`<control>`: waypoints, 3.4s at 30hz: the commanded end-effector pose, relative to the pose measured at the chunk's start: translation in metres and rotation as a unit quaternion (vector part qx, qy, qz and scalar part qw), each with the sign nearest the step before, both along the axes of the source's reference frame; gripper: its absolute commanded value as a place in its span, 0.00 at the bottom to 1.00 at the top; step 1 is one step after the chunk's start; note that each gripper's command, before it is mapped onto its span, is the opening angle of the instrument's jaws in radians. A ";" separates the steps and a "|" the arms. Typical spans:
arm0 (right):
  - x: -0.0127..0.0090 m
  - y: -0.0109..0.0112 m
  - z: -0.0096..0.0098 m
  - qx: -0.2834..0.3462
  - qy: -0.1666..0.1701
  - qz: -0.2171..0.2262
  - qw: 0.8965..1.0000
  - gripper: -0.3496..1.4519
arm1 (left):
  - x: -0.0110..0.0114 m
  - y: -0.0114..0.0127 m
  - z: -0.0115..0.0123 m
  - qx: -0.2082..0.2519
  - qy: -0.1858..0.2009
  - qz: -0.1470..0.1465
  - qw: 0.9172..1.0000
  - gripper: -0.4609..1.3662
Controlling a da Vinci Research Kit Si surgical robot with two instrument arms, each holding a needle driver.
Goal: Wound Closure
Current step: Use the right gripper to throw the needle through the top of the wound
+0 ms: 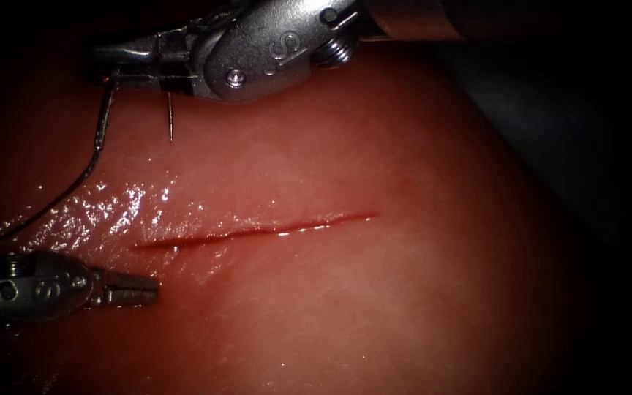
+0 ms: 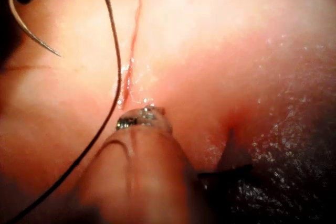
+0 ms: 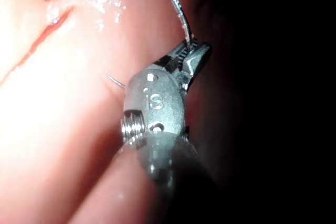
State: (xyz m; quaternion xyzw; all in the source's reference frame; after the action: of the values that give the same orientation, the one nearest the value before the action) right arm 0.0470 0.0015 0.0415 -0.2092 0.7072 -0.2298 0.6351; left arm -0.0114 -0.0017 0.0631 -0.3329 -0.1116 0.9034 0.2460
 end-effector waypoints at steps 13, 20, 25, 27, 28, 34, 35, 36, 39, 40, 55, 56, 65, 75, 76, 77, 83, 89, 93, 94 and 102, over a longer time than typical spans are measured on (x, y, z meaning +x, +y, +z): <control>-0.0002 -0.0013 0.0007 0.029 0.001 0.004 1.000 0.00 | 0.0000 0.0000 -0.0001 0.002 -0.001 0.001 1.000 0.06; -0.0001 -0.0016 0.0004 0.039 -0.001 0.003 0.999 0.00 | 0.0000 0.0000 -0.0001 0.002 -0.001 0.001 1.000 0.06; 0.0000 -0.0019 0.0002 0.039 0.000 0.003 0.999 0.00 | 0.0000 0.0000 -0.0001 0.002 -0.001 0.001 1.000 0.06; 0.0000 -0.0020 0.0003 0.038 0.000 0.002 0.999 0.00 | 0.0000 -0.0001 -0.0001 0.002 -0.001 0.001 1.000 0.06; 0.0000 -0.0020 0.0004 0.038 0.000 0.002 0.999 0.00 | 0.0000 -0.0001 -0.0001 0.002 -0.001 0.001 1.000 0.06; -0.0002 -0.0023 0.0011 0.035 0.001 0.001 0.999 0.00 | 0.0000 -0.0001 -0.0002 0.002 -0.001 0.001 1.000 0.06; -0.0002 -0.0023 0.0012 0.034 0.000 0.000 0.999 0.00 | 0.0000 -0.0001 -0.0002 0.002 -0.001 0.001 1.000 0.06; -0.0003 -0.0023 0.0012 0.034 0.000 0.000 0.999 0.00 | 0.0000 -0.0001 -0.0002 0.002 -0.001 0.001 1.000 0.06; -0.0003 -0.0027 0.0017 0.031 -0.002 -0.002 1.000 0.00 | 0.0000 0.0000 -0.0003 0.003 -0.001 0.001 1.000 0.06; -0.0003 -0.0029 0.0021 0.029 -0.003 -0.003 1.000 0.00 | 0.0000 0.0000 -0.0003 0.005 -0.001 -0.001 1.000 0.06; -0.0015 -0.0050 0.0051 0.022 -0.018 -0.018 0.999 0.00 | -0.0007 0.0012 -0.0013 -0.001 -0.002 -0.014 1.000 0.06; -0.0017 -0.0053 0.0055 0.023 -0.020 -0.017 0.999 0.00 | -0.0008 0.0013 -0.0015 -0.001 -0.004 -0.016 1.000 0.06; -0.0030 -0.0086 0.0084 0.061 -0.043 0.012 0.997 0.00 | -0.0017 0.0015 -0.0029 -0.010 -0.009 -0.017 1.000 0.06; -0.0039 -0.0106 0.0101 0.121 -0.051 0.035 0.991 0.00 | -0.0030 0.0013 -0.0035 -0.015 -0.006 -0.013 1.000 0.06; -0.0039 -0.0107 0.0103 0.126 -0.051 0.035 0.990 0.00 | -0.0032 0.0013 -0.0035 -0.017 -0.006 -0.012 1.000 0.06; -0.0038 -0.0109 0.0107 0.133 -0.050 0.035 0.989 0.00 | -0.0035 0.0013 -0.0036 -0.015 -0.007 -0.011 1.000 0.06; -0.0040 -0.0116 0.0120 0.164 -0.058 0.033 0.984 0.00 | -0.0037 0.0012 -0.0037 -0.017 -0.007 -0.009 1.000 0.06; -0.0041 -0.0124 0.0126 0.184 -0.069 0.022 0.980 0.00 | -0.0036 0.0012 -0.0037 -0.016 -0.008 -0.009 1.000 0.06; -0.0043 -0.0125 0.0127 0.206 -0.070 0.021 0.976 0.00 | -0.0036 0.0012 -0.0037 -0.016 -0.008 -0.009 1.000 0.06; -0.0044 -0.0125 0.0127 0.212 -0.070 0.021 0.975 0.00 | -0.0036 0.0012 -0.0037 -0.016 -0.008 -0.009 1.000 0.06; -0.0044 -0.0116 0.0124 0.236 -0.071 0.023 0.969 0.00 | -0.0040 0.0012 -0.0034 -0.018 -0.007 -0.010 1.000 0.06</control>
State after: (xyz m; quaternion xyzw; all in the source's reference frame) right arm 0.0428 -0.0098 0.0539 -0.0527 0.6892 -0.0552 0.7206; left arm -0.0154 -0.0005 0.0597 -0.3444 -0.0937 0.9004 0.2486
